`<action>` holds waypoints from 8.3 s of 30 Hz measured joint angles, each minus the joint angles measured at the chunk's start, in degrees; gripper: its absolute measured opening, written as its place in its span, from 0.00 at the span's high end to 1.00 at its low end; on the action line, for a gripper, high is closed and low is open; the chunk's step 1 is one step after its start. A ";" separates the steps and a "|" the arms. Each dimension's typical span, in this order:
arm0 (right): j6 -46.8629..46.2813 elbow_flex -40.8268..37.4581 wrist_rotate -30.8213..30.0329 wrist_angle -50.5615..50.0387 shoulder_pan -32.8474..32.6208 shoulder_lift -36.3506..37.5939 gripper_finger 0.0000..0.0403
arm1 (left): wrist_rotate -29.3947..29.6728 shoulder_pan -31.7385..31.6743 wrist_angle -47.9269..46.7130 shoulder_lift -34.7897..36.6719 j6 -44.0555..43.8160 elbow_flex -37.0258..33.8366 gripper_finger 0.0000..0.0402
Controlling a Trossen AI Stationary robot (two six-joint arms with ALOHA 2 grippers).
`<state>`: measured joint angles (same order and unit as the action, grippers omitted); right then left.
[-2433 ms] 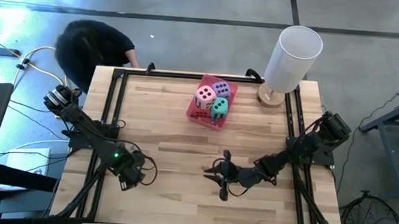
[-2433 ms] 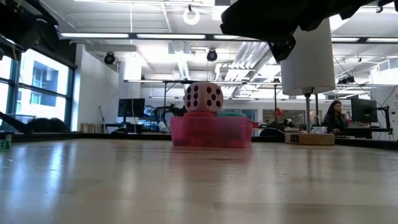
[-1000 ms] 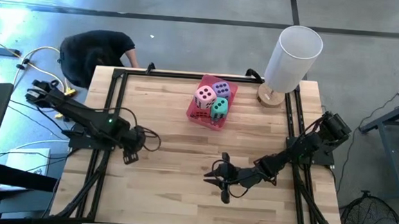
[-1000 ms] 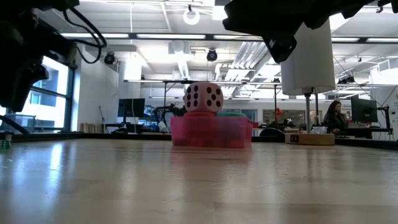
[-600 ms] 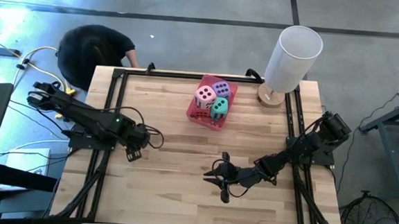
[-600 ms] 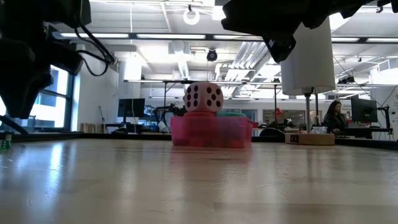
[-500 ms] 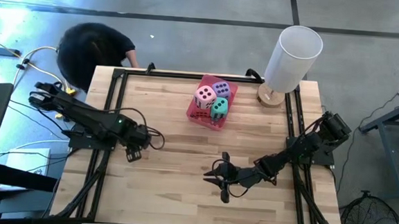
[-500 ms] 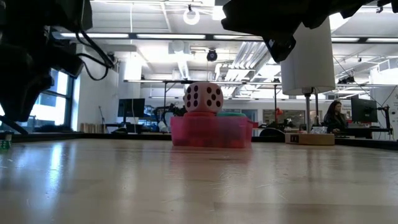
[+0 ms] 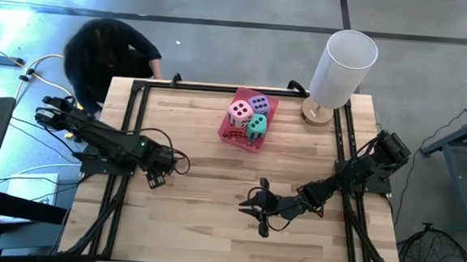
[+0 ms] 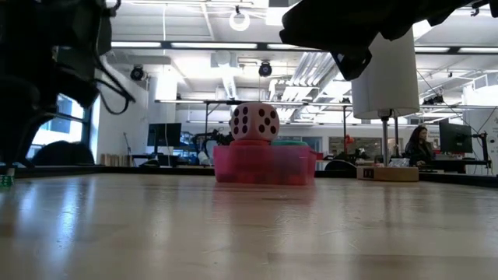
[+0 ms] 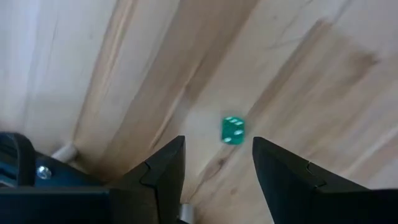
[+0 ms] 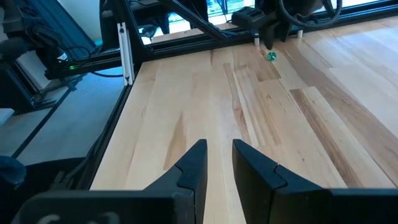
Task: Pick & Place Dice
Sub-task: Put the small green dice into the bin, then return to Home Position
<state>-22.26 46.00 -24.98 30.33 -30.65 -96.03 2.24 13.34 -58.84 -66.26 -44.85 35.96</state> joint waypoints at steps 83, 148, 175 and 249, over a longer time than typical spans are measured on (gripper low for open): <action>-0.39 0.00 1.15 -0.09 0.00 0.00 0.84 | -2.32 3.10 9.62 0.17 -0.78 -5.42 0.89; -3.12 0.02 0.95 -0.57 -1.25 0.00 0.84 | -6.41 -32.48 74.25 -20.43 46.50 9.21 0.84; 0.46 0.02 0.72 0.07 0.90 0.00 0.84 | -6.91 -30.42 79.03 -21.20 30.42 9.21 0.83; 16.61 -31.90 14.04 -8.45 11.25 63.37 1.00 | -8.21 -14.54 56.52 65.12 36.04 -32.65 1.00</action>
<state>-5.65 14.10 -10.94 21.87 -19.40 -32.66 -5.96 -1.20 -2.32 -1.14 -8.81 3.31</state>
